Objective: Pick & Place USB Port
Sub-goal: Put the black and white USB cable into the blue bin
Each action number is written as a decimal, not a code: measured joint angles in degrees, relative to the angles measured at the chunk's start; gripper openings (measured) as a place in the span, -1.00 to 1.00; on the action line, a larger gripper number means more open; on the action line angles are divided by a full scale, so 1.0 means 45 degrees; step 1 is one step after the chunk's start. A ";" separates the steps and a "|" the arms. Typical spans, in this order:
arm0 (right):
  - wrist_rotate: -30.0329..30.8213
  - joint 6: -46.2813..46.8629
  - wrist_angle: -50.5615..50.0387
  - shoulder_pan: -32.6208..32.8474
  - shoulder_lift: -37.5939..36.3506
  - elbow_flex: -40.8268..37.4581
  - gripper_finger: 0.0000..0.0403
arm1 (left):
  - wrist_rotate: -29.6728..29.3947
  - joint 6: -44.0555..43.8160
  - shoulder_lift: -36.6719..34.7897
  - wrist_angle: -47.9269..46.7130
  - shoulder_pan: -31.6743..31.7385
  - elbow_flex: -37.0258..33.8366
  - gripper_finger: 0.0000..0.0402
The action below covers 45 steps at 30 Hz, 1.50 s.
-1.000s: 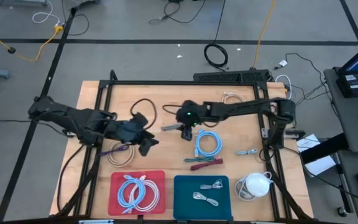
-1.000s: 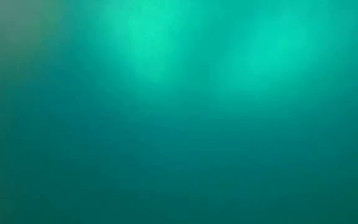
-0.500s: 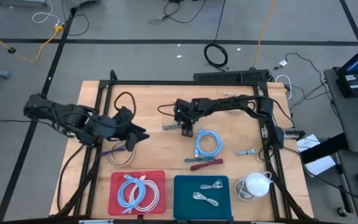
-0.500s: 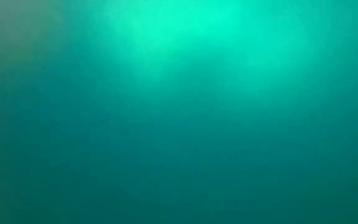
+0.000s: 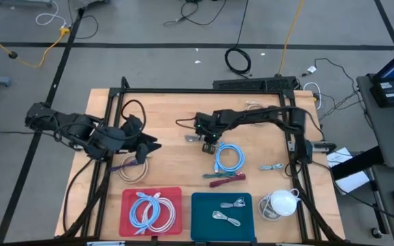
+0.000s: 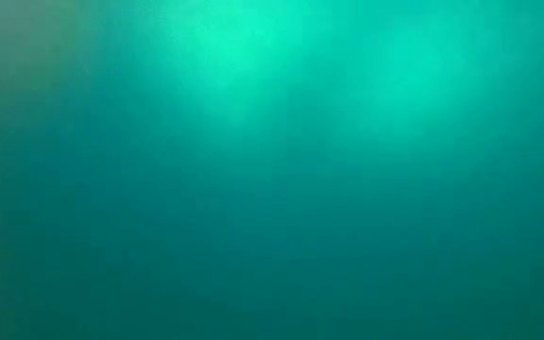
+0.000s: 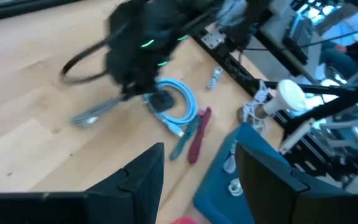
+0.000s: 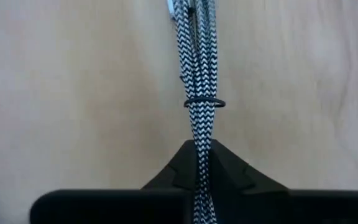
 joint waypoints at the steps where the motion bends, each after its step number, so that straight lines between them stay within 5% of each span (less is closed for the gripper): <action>1: -0.0208 0.0503 -0.0005 0.0124 -0.0537 0.0022 -0.95 | -0.0115 -0.0087 0.0004 -0.0134 0.0000 0.0000 0.00; 10: -0.0617 0.5721 -0.1624 0.4433 -0.5611 0.0111 -0.96 | -0.0366 0.0121 0.0017 -0.0473 0.0037 0.0000 0.00; 18: 0.0196 0.8680 -0.2442 0.8598 -0.5629 -0.0784 -0.96 | 0.0163 0.0490 0.0023 -0.0475 0.0776 0.0000 0.00; 32: -0.1518 1.1441 0.6104 1.0125 -0.5601 -0.6202 -0.96 | 0.2345 0.0751 0.0023 -0.0382 0.2273 0.0000 0.00; 45: -0.2646 1.1524 0.6422 1.0238 -0.5615 -0.7743 -0.93 | 0.2597 0.0421 0.0023 -0.0368 0.2263 0.0000 0.00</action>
